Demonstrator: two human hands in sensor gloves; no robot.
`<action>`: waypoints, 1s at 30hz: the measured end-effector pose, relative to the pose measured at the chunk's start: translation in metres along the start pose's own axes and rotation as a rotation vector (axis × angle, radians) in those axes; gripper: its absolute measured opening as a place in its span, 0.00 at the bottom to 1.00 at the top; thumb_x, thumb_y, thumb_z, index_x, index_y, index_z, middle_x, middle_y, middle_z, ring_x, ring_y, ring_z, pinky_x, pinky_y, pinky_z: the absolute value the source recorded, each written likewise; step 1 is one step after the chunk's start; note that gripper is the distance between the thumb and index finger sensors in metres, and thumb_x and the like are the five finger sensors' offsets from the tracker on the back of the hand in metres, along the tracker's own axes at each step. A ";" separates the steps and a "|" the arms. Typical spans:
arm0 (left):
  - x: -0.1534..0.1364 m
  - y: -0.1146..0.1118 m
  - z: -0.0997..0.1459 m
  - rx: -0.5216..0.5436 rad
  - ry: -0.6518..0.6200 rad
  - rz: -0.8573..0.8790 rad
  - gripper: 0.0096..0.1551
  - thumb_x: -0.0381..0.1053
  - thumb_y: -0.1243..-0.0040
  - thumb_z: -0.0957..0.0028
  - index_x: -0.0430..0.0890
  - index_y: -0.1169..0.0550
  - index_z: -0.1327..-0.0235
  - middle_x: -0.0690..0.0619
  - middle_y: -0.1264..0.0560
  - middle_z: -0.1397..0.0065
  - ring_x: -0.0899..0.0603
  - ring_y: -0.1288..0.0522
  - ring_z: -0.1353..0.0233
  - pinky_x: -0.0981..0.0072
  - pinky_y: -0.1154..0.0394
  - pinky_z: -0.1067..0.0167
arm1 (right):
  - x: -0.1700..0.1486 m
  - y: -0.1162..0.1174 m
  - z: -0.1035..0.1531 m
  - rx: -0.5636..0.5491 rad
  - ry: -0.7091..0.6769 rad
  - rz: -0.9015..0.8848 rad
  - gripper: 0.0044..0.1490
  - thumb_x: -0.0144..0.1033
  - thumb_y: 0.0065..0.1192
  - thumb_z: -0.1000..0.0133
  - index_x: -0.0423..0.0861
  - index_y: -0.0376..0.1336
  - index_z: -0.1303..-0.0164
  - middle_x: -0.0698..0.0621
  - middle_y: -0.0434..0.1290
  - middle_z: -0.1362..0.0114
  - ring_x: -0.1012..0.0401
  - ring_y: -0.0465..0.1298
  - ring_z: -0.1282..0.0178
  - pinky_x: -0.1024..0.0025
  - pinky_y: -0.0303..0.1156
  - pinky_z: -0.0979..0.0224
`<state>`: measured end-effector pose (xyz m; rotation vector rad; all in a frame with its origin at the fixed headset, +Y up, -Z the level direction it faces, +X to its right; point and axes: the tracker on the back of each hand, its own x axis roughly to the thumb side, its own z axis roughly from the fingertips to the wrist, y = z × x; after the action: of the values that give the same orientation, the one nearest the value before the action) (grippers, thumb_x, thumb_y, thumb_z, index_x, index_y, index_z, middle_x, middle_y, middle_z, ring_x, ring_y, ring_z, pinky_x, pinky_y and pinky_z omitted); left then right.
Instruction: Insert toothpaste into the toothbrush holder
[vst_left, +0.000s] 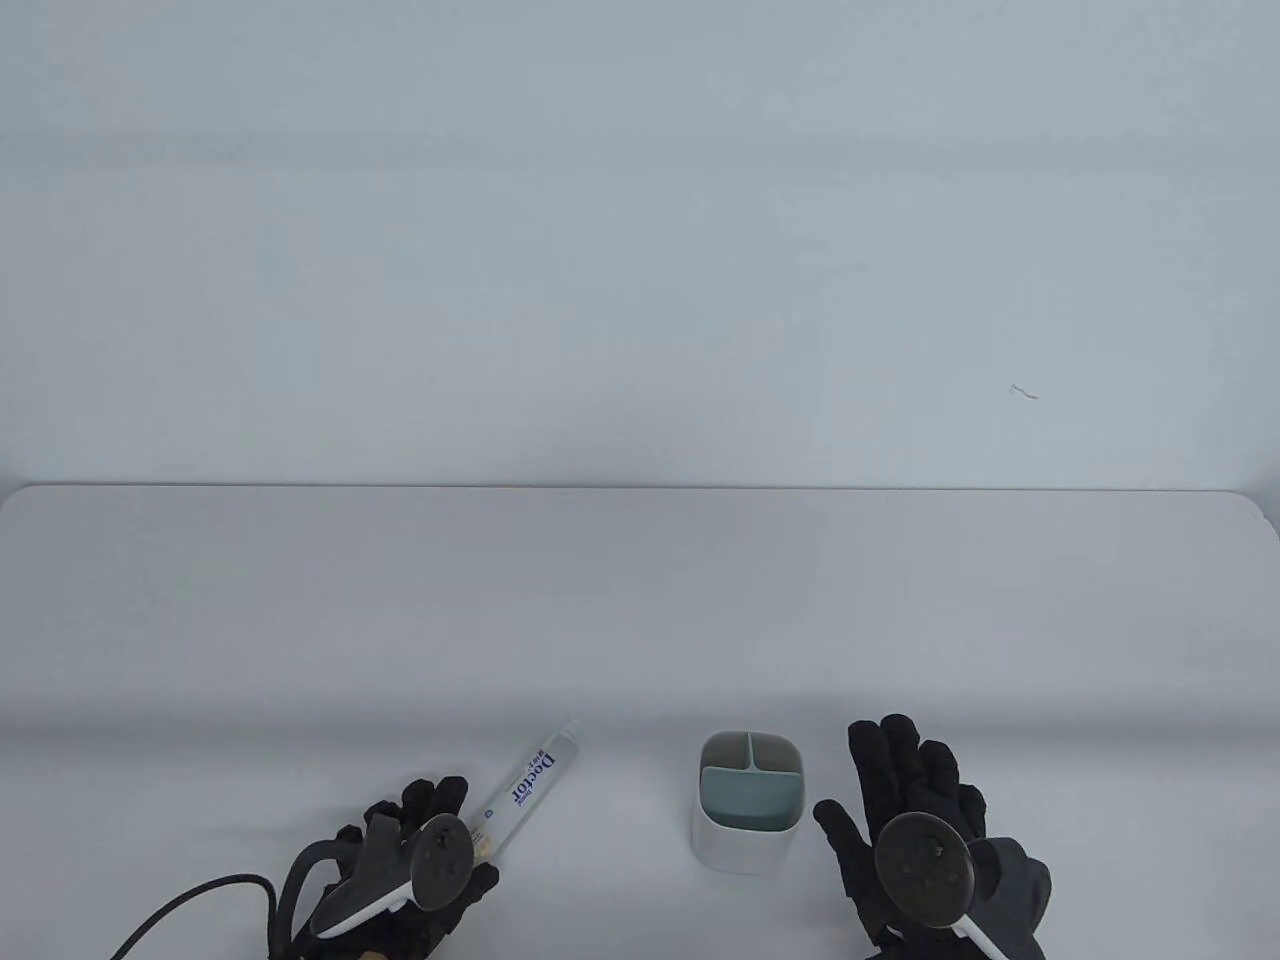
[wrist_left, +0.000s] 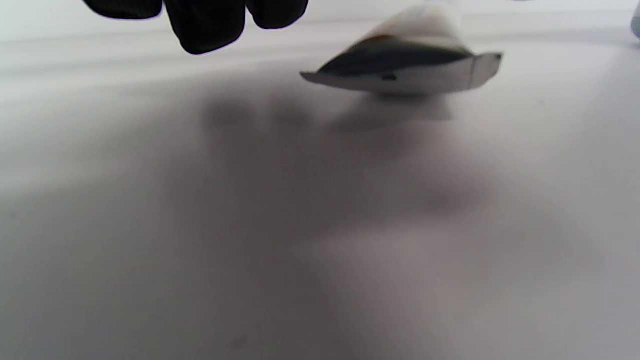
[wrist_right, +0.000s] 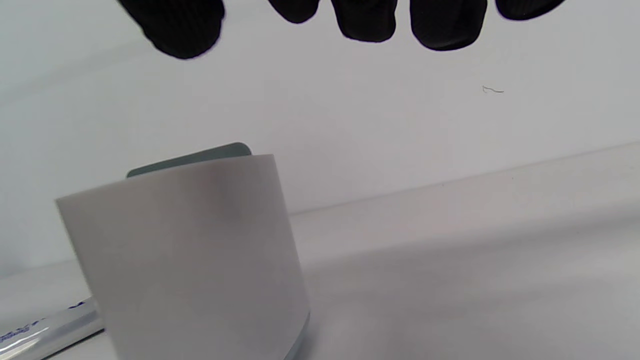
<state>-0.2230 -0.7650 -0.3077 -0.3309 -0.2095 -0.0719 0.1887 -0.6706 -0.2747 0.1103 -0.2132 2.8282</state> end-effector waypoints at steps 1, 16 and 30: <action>0.001 -0.002 -0.001 -0.017 -0.005 0.001 0.50 0.72 0.64 0.39 0.42 0.59 0.18 0.33 0.48 0.12 0.20 0.40 0.19 0.24 0.40 0.32 | 0.000 0.000 0.000 0.003 0.000 -0.004 0.46 0.56 0.49 0.34 0.46 0.39 0.13 0.38 0.46 0.08 0.30 0.54 0.14 0.29 0.49 0.25; 0.005 -0.010 -0.003 -0.073 -0.001 -0.079 0.43 0.69 0.63 0.37 0.47 0.53 0.18 0.35 0.49 0.11 0.20 0.43 0.18 0.24 0.41 0.31 | 0.002 0.002 0.000 -0.001 -0.018 -0.019 0.45 0.55 0.49 0.34 0.47 0.40 0.13 0.38 0.47 0.08 0.31 0.55 0.14 0.30 0.49 0.25; 0.005 -0.007 -0.004 -0.046 0.027 -0.120 0.36 0.62 0.59 0.35 0.47 0.48 0.20 0.41 0.45 0.12 0.25 0.40 0.18 0.29 0.37 0.31 | 0.002 0.002 0.000 0.001 -0.025 -0.032 0.45 0.55 0.49 0.34 0.47 0.41 0.13 0.39 0.48 0.08 0.31 0.55 0.14 0.30 0.49 0.25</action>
<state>-0.2185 -0.7730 -0.3079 -0.3631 -0.2007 -0.2003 0.1859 -0.6717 -0.2742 0.1482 -0.2130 2.7963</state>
